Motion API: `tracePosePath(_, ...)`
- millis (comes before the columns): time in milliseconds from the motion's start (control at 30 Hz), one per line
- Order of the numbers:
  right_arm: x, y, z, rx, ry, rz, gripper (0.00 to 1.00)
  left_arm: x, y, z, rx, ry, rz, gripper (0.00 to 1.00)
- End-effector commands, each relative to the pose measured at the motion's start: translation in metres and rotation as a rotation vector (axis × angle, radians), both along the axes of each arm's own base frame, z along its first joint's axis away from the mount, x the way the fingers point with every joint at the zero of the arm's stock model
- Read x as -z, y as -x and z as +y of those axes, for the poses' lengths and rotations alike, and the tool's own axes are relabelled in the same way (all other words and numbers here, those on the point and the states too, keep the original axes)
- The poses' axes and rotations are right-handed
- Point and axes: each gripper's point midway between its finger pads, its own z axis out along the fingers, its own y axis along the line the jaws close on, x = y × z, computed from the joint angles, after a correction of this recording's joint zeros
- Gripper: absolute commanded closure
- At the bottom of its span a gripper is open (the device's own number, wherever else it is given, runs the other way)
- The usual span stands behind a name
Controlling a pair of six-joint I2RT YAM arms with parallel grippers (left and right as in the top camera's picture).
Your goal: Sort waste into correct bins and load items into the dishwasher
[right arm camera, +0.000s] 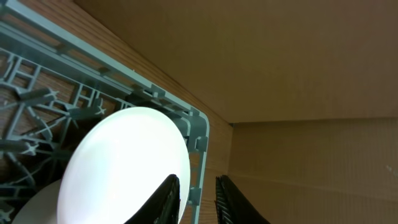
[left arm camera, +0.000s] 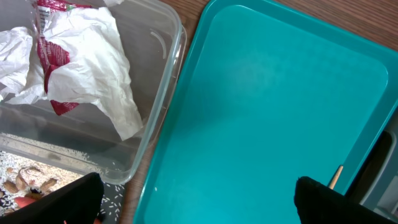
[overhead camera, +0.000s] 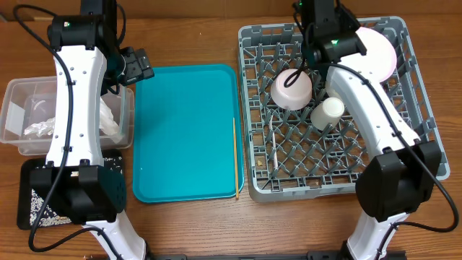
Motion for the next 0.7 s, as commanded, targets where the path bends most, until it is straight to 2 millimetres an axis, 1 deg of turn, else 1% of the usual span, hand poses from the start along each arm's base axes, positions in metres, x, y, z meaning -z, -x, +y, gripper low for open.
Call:
tracePosePath(0,-0.014,-0.001,-0.024,0.179,-0.164,-0.191,0.78,-0.007,-0.001,0.003,0.016,-0.018,-0.019,0.0)
tracePosePath(33,-0.018,0.001,-0.036,0.249,-0.25,-0.254,0.79,-0.007,-0.001,0.003,0.016,-0.018,-0.019,0.0)
tracePosePath(100,-0.016,0.004,-0.044,0.27,-0.351,-0.252,0.78,-0.007,-0.001,0.003,0.016,-0.018,-0.019,0.0)
tracePosePath(167,-0.006,0.009,-0.047,0.253,-0.565,-0.191,0.66,-0.007,-0.001,0.003,0.016,-0.018,-0.019,0.0)
tracePosePath(200,-0.002,0.012,-0.052,0.25,-0.697,-0.161,0.6,-0.007,-0.001,0.003,0.016,-0.018,-0.019,0.0)
tracePosePath(233,0.002,0.015,-0.059,0.254,-0.829,-0.136,0.57,-0.007,-0.001,0.003,0.016,-0.018,-0.019,0.0)
tracePosePath(267,0.004,0.016,-0.062,0.259,-0.882,-0.126,0.54,-0.007,-0.001,0.003,0.016,-0.018,-0.019,0.0)
tracePosePath(300,0.008,0.019,-0.073,0.271,-1.025,-0.102,0.5,-0.007,-0.001,0.003,0.016,-0.018,-0.019,0.0)
tracePosePath(333,0.01,0.022,-0.083,0.289,-1.078,-0.1,0.5,-0.007,-0.001,0.003,0.016,-0.018,-0.019,0.0)
tracePosePath(367,0.011,0.026,-0.1,0.32,-1.179,-0.102,0.5,-0.007,-0.001,0.003,0.016,-0.018,-0.019,0.0)
tracePosePath(400,0.011,0.028,-0.108,0.333,-1.22,-0.105,0.5,-0.007,-0.001,0.003,0.016,-0.018,-0.019,0.0)
tracePosePath(467,0.011,0.036,-0.134,0.376,-1.329,-0.121,0.51,-0.007,-0.001,0.003,0.016,-0.018,-0.019,0.0)
tracePosePath(533,0.013,0.044,-0.151,0.392,-1.394,-0.12,0.51,-0.007,-0.001,0.003,0.016,-0.018,-0.019,0.0)
tracePosePath(600,0.024,0.052,-0.163,0.42,-1.468,-0.087,0.52,-0.007,-0.001,0.003,0.016,-0.018,-0.019,0.0)
tracePosePath(667,0.047,0.053,-0.166,0.451,-1.5,-0.05,0.52,-0.007,-0.001,0.003,0.016,-0.018,-0.019,0.0)
